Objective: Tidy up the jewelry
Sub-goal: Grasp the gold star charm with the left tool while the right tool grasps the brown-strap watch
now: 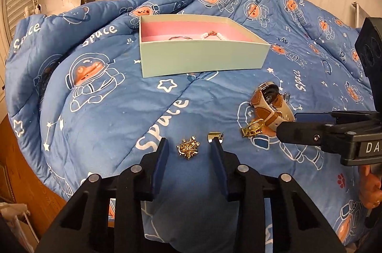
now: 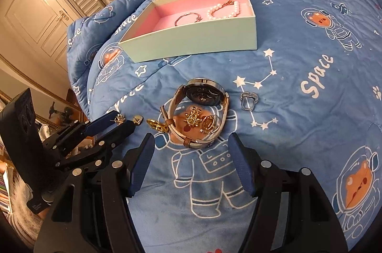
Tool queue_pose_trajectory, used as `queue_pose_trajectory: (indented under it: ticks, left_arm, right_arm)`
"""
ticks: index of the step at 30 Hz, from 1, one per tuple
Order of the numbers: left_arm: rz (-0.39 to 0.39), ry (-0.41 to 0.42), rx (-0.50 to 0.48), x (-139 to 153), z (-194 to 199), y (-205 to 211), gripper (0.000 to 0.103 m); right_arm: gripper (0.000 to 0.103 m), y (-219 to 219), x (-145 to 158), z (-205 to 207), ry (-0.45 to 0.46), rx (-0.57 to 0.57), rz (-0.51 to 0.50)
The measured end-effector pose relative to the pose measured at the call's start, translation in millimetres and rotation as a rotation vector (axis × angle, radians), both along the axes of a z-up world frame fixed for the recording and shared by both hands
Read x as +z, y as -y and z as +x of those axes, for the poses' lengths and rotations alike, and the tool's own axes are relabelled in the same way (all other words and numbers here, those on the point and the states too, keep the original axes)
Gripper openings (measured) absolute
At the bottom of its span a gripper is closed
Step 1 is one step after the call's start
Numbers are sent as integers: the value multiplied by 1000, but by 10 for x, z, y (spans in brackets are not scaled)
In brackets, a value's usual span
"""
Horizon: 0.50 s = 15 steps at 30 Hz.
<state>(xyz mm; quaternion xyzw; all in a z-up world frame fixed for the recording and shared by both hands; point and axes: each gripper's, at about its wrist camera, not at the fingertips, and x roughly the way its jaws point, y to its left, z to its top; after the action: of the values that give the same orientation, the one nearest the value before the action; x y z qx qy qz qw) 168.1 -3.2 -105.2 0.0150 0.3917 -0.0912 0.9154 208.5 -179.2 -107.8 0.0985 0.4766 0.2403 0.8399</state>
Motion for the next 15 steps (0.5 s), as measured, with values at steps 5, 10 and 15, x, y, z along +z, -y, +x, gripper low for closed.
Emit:
queue_pose_trajectory:
  ticks: [5,10,15]
  left_arm:
    - [-8,-2,6,-8,42,-25,26]
    - [-14,-1,8,-7,55,-32,21]
    - [-22,1,12,-9,56,-40,18]
  right_arm:
    - [64,-75,-9,109,26,-28,-41]
    - [64,-161,-14,213,31,-44,-58]
    - [65,-191,-31,272,8,-85,-53]
